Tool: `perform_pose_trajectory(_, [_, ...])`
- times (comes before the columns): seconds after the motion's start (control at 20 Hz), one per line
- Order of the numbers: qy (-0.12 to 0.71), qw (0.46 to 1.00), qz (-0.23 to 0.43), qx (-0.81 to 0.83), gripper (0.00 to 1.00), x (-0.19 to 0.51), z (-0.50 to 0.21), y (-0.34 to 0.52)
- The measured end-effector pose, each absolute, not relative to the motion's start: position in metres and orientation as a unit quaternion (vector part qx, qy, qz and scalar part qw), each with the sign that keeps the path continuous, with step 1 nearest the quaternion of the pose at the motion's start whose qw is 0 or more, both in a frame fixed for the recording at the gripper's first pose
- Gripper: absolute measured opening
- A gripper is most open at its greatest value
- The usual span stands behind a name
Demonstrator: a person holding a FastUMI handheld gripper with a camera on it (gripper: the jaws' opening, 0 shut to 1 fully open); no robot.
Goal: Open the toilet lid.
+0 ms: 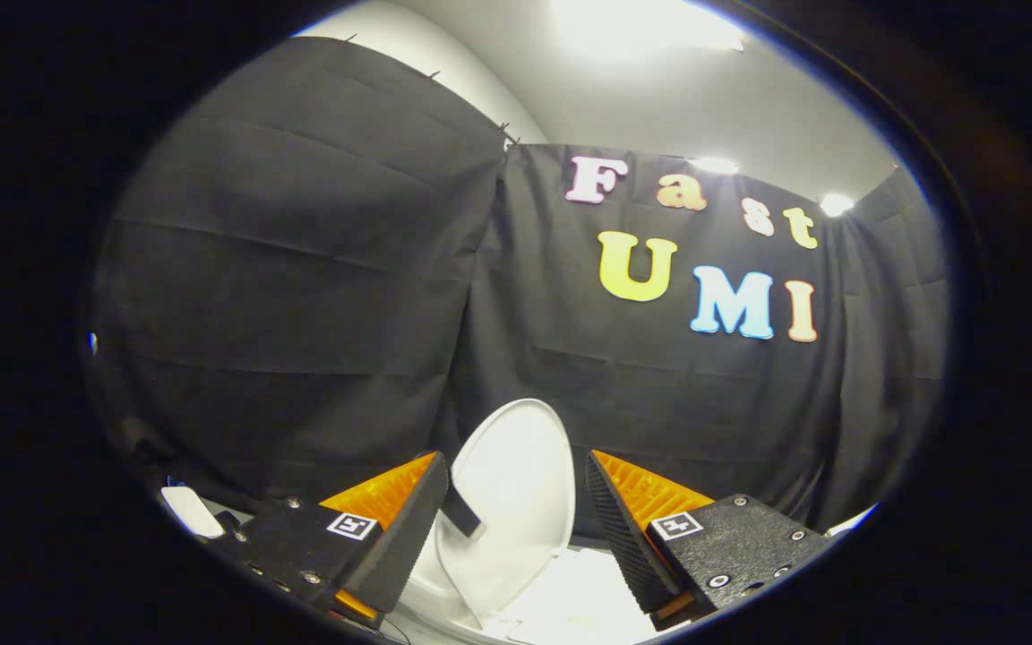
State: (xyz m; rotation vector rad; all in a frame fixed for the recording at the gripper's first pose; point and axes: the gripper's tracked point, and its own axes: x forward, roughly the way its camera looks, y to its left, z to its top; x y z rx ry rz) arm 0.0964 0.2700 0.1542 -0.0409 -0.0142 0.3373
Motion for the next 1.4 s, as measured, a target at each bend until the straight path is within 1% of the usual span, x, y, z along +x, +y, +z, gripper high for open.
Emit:
perform_pose_trajectory(0.3, [-0.022,0.996,0.091,-0.004,0.95,0.063,0.139,0.176])
perform_pose_trajectory(0.45, [-0.018,0.998,0.062,-0.018,0.95,0.044,0.117,0.139])
perform_pose_trajectory(0.75, [-0.013,1.0,0.005,0.012,0.95,0.006,0.079,0.082])
perform_pose_trajectory(0.95, [0.004,1.0,-0.023,0.018,0.95,-0.013,0.045,0.062])
perform_pose_trajectory(1.1, [0.014,0.999,-0.026,0.017,0.95,-0.018,0.024,0.06])
perform_pose_trajectory(1.4, [0.004,1.0,-0.028,0.009,0.95,-0.019,0.017,0.069])
